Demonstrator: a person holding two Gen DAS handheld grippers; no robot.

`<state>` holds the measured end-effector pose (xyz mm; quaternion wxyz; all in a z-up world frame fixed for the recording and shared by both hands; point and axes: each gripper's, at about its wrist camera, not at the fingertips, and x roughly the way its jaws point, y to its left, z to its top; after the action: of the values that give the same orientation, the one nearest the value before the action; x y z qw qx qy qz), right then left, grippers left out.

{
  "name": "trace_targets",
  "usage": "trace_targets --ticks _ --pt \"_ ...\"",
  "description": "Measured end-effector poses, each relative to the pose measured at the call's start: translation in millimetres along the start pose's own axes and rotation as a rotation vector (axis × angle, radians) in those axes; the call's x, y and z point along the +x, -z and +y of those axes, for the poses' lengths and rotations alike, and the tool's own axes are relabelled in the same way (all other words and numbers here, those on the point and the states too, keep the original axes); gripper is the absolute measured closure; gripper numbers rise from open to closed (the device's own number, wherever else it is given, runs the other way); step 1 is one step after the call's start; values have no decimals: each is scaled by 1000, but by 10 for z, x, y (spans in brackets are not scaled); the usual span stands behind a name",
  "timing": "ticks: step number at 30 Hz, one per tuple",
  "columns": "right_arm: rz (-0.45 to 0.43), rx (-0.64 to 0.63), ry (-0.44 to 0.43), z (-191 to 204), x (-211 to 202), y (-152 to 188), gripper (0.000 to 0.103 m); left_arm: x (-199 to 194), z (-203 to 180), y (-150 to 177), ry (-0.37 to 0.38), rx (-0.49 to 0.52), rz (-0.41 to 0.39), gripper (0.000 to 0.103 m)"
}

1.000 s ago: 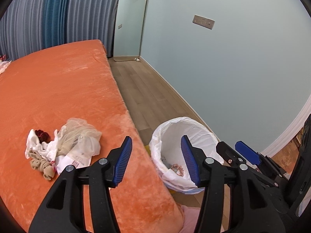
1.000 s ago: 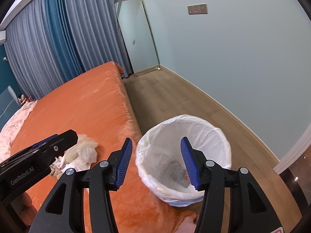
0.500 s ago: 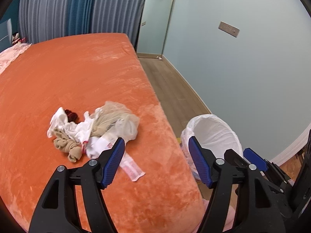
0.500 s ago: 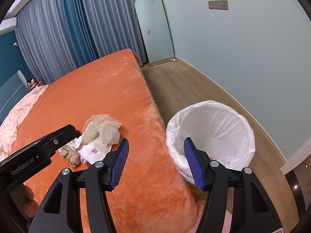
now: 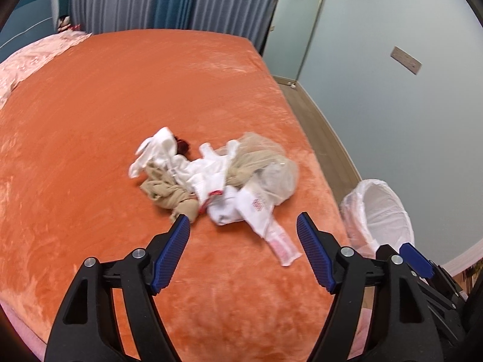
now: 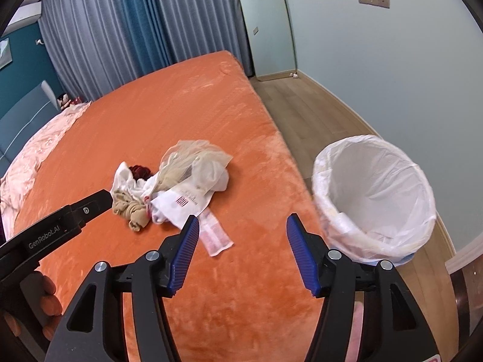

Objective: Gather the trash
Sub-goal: 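Move both open tools back toward the clutter on the bed, then grasp the beige stocking with the left tool while the right tool grasps the white paper bag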

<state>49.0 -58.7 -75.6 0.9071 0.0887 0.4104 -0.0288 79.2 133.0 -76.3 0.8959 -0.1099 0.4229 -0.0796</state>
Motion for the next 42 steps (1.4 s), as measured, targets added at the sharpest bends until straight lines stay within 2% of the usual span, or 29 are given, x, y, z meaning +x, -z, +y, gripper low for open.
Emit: trace_targets --ticks 11,17,24,26,30,31,33,35,37,42 --pt "85 -37 -38 429 573 46 44 373 707 11 -74 -102 63 34" --pt "132 -79 -43 630 933 62 44 651 948 -37 -102 -148 102 34" --pt "185 -127 -29 820 1382 92 44 996 1097 -163 -101 -174 138 34" --pt "192 -139 -21 843 1481 83 44 1071 1103 -190 -95 -171 144 37" --pt "200 -136 -18 848 1628 10 44 1232 1086 -230 -71 -166 172 54" --pt "200 -133 -14 841 1645 -4 47 1261 1082 -236 -63 -167 178 61" --pt "205 -128 -26 826 1672 -31 51 1290 1067 -250 -49 -167 183 64" --pt "207 -125 -34 813 1677 -48 61 1271 1052 -267 -51 -163 172 70" --pt "212 -124 -51 805 1681 -59 78 1242 1040 -274 -50 -159 168 76" --pt "194 -131 -65 802 1585 -93 94 1139 985 -311 -48 -150 155 84"
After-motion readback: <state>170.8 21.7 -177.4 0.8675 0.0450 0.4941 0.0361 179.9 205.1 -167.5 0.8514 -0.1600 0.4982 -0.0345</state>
